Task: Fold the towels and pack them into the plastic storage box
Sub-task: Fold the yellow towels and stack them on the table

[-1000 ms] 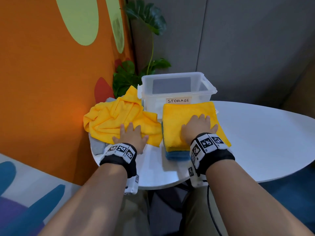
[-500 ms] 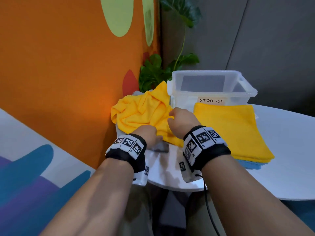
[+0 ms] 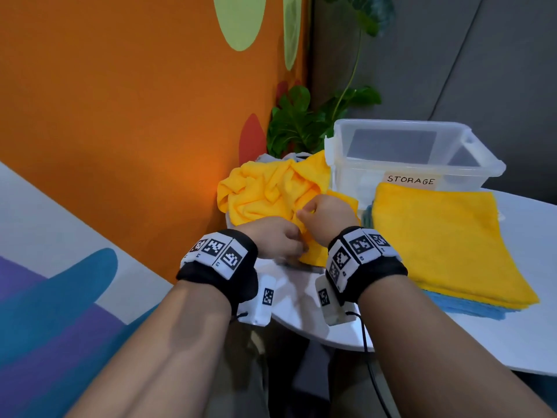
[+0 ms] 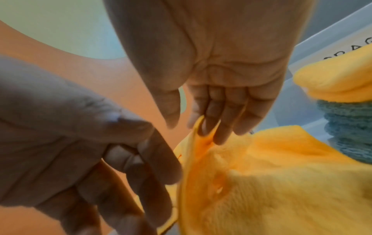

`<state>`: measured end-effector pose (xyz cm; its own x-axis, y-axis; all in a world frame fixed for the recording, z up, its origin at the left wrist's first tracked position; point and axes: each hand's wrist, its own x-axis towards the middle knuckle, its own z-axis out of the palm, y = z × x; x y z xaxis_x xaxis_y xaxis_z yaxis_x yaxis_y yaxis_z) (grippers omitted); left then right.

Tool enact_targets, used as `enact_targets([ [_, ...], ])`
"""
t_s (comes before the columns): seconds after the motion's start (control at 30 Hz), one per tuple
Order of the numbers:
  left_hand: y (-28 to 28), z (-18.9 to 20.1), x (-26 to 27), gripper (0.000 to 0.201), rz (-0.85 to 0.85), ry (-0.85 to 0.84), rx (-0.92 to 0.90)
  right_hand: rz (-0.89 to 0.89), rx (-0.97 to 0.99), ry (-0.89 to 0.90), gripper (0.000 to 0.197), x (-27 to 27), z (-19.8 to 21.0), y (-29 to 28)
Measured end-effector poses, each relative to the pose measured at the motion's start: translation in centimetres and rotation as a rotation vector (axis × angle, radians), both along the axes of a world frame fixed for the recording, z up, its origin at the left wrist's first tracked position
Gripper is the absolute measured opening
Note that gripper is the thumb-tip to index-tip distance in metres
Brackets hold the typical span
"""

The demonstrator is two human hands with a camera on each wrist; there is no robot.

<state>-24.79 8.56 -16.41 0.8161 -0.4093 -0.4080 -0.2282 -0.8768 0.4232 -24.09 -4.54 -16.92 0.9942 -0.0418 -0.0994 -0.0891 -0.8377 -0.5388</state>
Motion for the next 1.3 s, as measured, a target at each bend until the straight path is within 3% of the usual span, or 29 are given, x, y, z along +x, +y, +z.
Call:
enact_targets([
  [0.1,0.7,0.6,0.5,0.023,0.144,-0.113,-0.149,-0.103,0.196,-0.229,0.005,0.2,0.9,-0.5],
  [0.23,0.8,1.5,1.2,0.013,0.313,-0.412,-0.339,-0.048,0.286,-0.384,0.026,0.1,2.4,-1.3],
  [0.37,0.2,2.6,1.2,0.042,0.253,-0.628,-0.429,0.067,0.309,-0.419,0.038,-1.0,4.4,-1.7],
  [0.47,-0.6,3.2,0.9,0.049,0.171,-0.658,-0.421,0.144,0.330,-0.407,0.040,-1.9,5.4,-1.7],
  [0.63,-0.8,4.1,0.1,0.004,0.199,-0.715,-0.436,0.189,0.257,-0.485,0.037,-3.2,6.6,-2.4],
  [0.8,0.2,5.0,0.2,0.006,0.292,-0.795,-0.440,0.078,0.032,-0.562,0.029,-2.9,7.0,-4.4],
  [1.0,0.4,6.5,0.5,0.007,0.320,-0.893,-0.392,-0.038,-0.140,-0.539,0.035,-3.8,7.5,-6.8],
  [1.17,0.1,7.5,0.1,0.007,0.387,-0.928,-0.364,-0.166,0.005,-0.580,0.032,-4.5,8.2,-7.8],
  [1.3,0.9,8.3,0.0,0.010,0.424,-0.915,-0.480,-0.204,0.127,-0.641,0.032,-5.1,8.4,-8.8],
])
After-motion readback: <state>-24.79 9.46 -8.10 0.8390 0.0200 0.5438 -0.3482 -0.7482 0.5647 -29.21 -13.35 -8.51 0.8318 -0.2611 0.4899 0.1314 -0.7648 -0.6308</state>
